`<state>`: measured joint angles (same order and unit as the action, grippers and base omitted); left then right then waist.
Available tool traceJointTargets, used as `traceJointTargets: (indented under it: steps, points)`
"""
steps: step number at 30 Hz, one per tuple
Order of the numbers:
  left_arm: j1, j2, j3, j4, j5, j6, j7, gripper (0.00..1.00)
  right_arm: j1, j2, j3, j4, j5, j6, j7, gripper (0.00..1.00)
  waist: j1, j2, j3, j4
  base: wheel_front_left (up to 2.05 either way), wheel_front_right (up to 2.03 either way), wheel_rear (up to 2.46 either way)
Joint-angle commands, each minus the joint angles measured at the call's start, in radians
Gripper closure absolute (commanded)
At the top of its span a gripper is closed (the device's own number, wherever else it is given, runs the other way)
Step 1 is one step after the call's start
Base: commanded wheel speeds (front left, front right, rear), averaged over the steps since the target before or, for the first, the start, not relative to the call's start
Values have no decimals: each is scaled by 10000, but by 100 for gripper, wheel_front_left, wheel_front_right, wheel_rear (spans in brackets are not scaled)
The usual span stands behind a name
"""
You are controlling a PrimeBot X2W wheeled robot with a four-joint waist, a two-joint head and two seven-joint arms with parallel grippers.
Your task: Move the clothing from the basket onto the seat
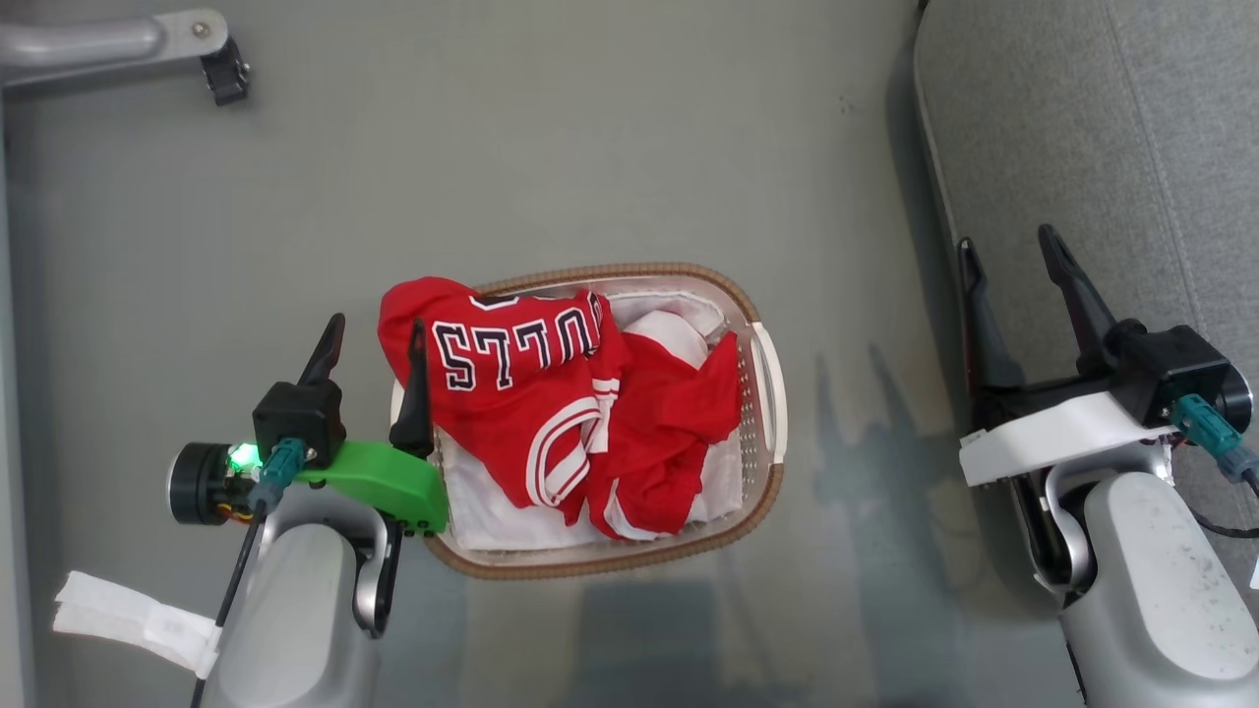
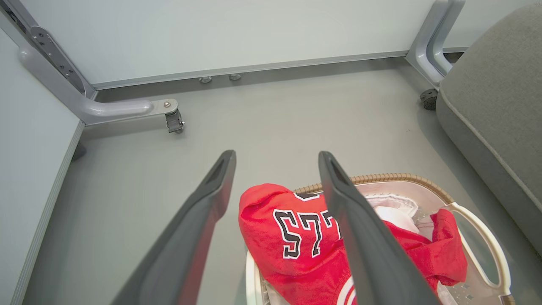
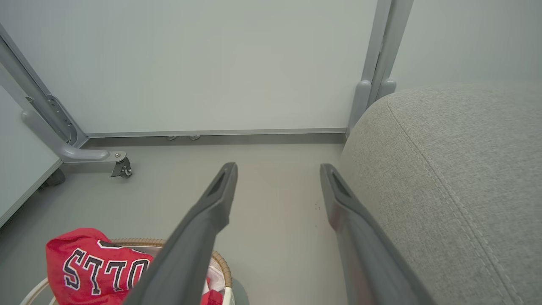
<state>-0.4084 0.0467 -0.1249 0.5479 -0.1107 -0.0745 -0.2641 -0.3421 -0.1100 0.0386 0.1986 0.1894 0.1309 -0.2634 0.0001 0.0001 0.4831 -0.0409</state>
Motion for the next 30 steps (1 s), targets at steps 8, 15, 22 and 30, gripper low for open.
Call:
traceJointTargets:
  steps: [8, 15, 22, 30]
  points:
    - [-717, 66, 58, 293, 302, -34, -7, 0, -609, 168, 158, -119, 147, -3, -20, 0, -1, -1, 1465, -684, 0, 0, 0]
    - [-1060, 65, -191, 639, 413, -105, -7, 0, -851, 217, 174, -182, 125, -3, -20, 0, -1, -1, 1975, -794, 0, 0, 0]
    - [-1332, 66, -480, 973, 168, -45, -7, 0, -1022, 184, 172, -215, 92, -3, -20, 0, -1, -1, 2521, -843, 0, 0, 0]
    - [-1430, 65, -919, 1425, -13, -45, -7, 0, -1171, 186, 314, -236, 114, -3, -18, 0, -1, -1, 2932, -965, 0, 0, 0]
